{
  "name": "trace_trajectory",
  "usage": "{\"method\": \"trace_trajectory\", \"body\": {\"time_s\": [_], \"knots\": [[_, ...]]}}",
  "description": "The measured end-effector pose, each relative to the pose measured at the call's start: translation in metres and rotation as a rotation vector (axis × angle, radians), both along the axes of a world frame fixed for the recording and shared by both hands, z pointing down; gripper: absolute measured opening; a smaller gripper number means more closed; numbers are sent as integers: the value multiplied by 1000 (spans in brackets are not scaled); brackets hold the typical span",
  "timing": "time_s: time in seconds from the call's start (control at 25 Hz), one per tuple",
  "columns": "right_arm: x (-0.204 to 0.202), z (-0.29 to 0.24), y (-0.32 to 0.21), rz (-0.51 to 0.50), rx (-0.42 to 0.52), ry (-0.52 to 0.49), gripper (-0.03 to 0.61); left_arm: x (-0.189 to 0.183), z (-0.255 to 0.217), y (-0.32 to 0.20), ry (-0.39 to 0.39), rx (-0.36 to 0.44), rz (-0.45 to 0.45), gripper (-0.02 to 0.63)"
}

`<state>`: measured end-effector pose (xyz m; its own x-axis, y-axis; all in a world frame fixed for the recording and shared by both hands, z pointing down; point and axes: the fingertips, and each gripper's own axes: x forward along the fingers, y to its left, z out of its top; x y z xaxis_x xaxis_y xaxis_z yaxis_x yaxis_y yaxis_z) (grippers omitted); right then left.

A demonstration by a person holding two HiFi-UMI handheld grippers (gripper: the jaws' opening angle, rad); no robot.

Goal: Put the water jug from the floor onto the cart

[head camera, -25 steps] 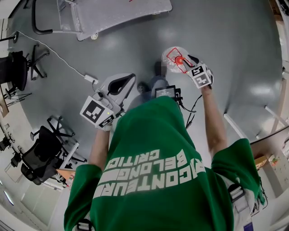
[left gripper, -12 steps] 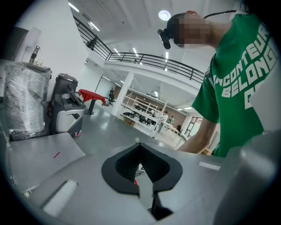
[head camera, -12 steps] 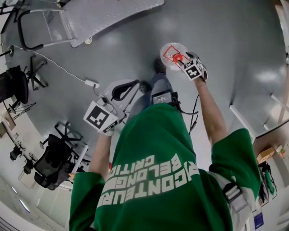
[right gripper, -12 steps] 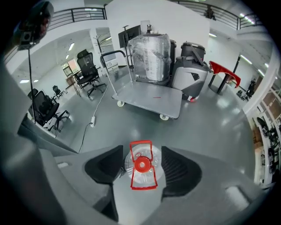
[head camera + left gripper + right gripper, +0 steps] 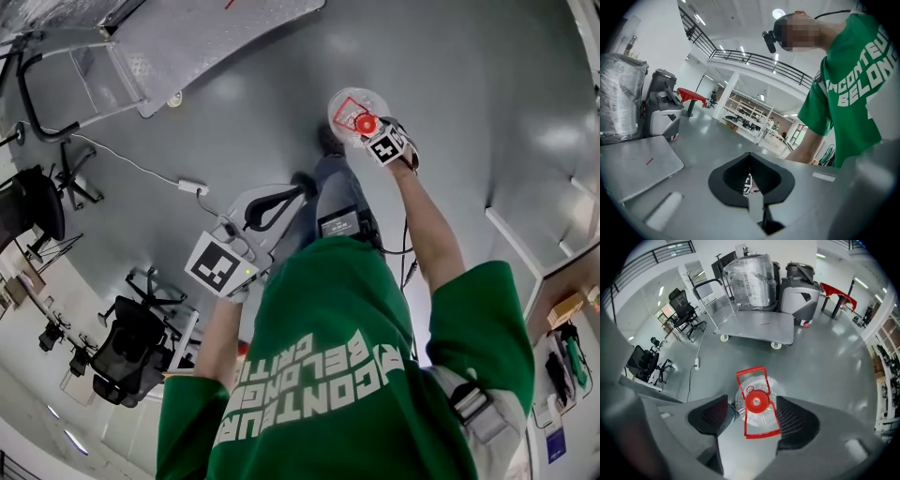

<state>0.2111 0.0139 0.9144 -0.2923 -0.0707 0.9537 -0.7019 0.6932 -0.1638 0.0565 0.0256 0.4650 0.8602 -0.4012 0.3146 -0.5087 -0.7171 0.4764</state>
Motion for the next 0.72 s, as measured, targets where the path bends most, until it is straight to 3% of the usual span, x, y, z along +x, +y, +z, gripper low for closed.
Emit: {"method": "trace_trajectory", "body": {"time_s": [0.2, 0.72], "knots": [[-4, 31, 4, 12, -19, 16, 305, -4, 19, -3, 1, -50, -17, 11], [-14, 100, 15, -156, -15, 132, 304, -21, 66, 9, -32, -155, -39, 11]]}}
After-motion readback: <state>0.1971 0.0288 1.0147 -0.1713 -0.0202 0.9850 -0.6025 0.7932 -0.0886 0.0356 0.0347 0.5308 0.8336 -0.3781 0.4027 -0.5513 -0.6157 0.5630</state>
